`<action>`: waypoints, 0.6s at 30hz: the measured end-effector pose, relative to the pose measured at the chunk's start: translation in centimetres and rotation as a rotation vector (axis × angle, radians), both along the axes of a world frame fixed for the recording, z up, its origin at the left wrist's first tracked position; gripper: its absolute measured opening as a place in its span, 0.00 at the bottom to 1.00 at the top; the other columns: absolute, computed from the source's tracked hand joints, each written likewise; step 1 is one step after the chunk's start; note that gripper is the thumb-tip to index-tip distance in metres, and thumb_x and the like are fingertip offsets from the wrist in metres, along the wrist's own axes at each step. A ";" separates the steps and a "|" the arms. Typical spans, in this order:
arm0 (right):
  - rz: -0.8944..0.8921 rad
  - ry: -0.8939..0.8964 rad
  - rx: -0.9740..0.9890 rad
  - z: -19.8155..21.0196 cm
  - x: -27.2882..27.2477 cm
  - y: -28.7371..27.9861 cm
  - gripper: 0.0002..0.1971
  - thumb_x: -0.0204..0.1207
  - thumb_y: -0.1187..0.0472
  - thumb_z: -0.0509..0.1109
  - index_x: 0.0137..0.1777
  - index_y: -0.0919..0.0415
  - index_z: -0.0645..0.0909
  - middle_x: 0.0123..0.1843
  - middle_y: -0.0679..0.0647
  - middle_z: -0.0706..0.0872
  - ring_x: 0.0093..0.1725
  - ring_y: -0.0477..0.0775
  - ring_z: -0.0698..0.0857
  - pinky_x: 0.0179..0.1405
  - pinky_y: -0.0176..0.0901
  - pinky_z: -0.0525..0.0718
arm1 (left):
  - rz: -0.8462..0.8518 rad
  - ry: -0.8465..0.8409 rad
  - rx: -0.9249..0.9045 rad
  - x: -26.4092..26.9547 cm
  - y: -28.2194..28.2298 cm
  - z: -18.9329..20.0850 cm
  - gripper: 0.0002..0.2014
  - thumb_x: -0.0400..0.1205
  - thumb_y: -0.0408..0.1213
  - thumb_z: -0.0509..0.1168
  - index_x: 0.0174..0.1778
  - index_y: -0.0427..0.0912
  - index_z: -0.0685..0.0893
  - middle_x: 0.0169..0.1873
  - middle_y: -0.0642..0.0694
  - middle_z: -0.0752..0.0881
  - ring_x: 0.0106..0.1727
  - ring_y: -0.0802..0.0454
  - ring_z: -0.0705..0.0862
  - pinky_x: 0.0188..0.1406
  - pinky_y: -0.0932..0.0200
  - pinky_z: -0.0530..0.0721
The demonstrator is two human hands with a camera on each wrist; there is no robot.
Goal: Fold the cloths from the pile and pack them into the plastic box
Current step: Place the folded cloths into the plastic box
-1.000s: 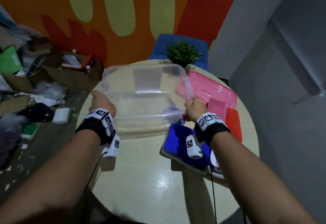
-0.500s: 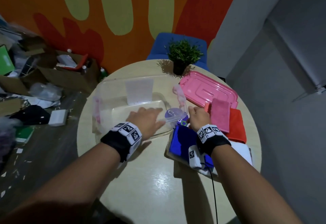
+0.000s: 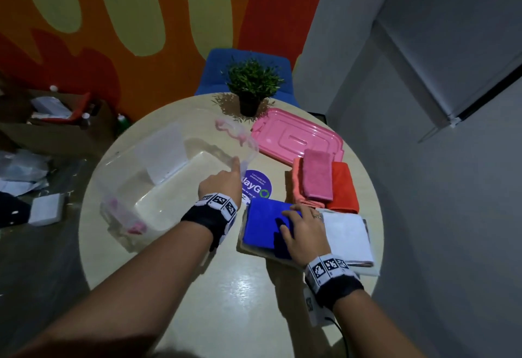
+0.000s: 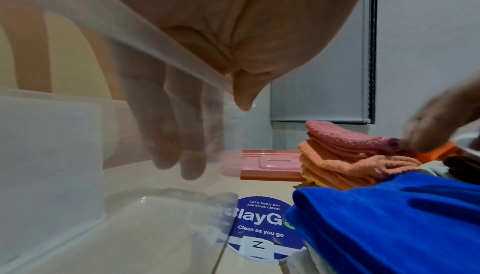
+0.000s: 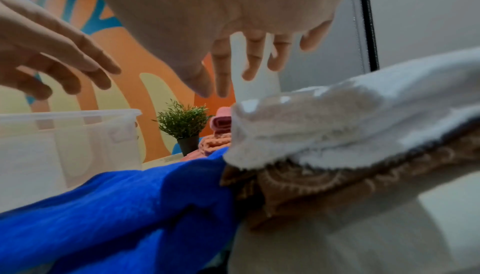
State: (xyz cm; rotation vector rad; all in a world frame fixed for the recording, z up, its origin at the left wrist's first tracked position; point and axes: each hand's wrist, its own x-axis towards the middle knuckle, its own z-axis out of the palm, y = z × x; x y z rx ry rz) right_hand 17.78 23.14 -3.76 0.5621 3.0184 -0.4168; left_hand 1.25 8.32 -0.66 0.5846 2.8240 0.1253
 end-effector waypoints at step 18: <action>-0.488 -0.068 0.185 -0.7 2.0 5.0 0.26 0.68 0.27 0.65 0.63 0.35 0.76 0.74 0.51 0.68 0.76 0.63 0.65 0.72 0.78 0.54 | 0.212 -0.427 0.265 6.5 4.1 -6.9 0.49 0.80 0.63 0.63 0.87 0.42 0.46 0.82 0.40 0.61 0.79 0.35 0.65 0.76 0.40 0.70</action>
